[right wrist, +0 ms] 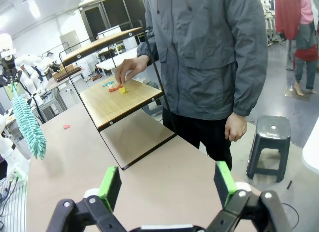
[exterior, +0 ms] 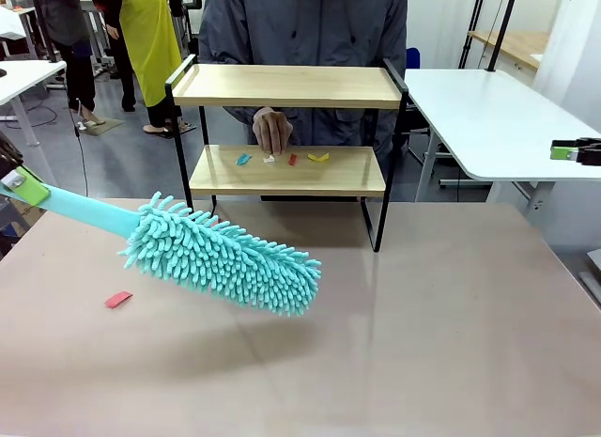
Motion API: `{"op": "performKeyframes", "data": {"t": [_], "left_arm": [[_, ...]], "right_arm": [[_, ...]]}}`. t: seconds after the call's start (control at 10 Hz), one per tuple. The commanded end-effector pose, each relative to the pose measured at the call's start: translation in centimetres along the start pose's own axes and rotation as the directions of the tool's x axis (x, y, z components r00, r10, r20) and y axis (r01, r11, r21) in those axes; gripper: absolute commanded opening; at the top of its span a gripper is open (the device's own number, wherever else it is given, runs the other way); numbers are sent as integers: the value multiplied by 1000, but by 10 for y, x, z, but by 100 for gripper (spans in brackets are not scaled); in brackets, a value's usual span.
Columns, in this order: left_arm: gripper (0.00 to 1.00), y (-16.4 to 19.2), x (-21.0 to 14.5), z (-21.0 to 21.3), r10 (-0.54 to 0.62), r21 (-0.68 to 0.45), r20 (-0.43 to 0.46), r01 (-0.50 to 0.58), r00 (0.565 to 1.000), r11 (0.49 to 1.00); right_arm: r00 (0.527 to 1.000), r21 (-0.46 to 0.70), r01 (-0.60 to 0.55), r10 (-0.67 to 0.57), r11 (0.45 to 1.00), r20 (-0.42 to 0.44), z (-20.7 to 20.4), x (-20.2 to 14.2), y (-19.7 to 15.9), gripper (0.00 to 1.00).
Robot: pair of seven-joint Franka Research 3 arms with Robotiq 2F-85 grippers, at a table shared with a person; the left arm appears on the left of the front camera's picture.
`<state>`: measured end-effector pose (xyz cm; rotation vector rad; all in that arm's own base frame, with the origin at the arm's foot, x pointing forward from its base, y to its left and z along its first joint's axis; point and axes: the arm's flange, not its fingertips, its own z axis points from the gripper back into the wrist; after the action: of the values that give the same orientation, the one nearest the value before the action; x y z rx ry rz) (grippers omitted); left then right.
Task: Clean the shelf.
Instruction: Clean the specific section of the Shelf indicated by the human with the Duster.
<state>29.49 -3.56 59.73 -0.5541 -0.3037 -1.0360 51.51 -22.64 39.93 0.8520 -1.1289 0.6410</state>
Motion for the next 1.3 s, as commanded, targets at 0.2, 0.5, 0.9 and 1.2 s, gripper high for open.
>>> {"op": "performKeyframes", "data": {"t": [0.2, 0.5, 0.9, 1.2], "left_arm": [[14, 0, 0, 2, -6, 0, 17, 6, 1000, 1000], [14, -11, 14, -20, 27, -5, 125, -27, 992, 1000], [14, -31, 45, -50, 60, 56, 361, -85, 931, 995], [14, -19, 83, -88, 134, 176, 493, -249, 860, 952]], "right_arm": [[1000, -4, -5, 5, 1000, 0, -2, 2, 2, 100], [1000, -4, -5, 5, 1000, 0, -2, 2, 2, 100], [1000, -4, -5, 5, 1000, 0, -2, 2, 2, 100], [1000, -4, -5, 5, 1000, 0, -2, 2, 2, 100]]}}
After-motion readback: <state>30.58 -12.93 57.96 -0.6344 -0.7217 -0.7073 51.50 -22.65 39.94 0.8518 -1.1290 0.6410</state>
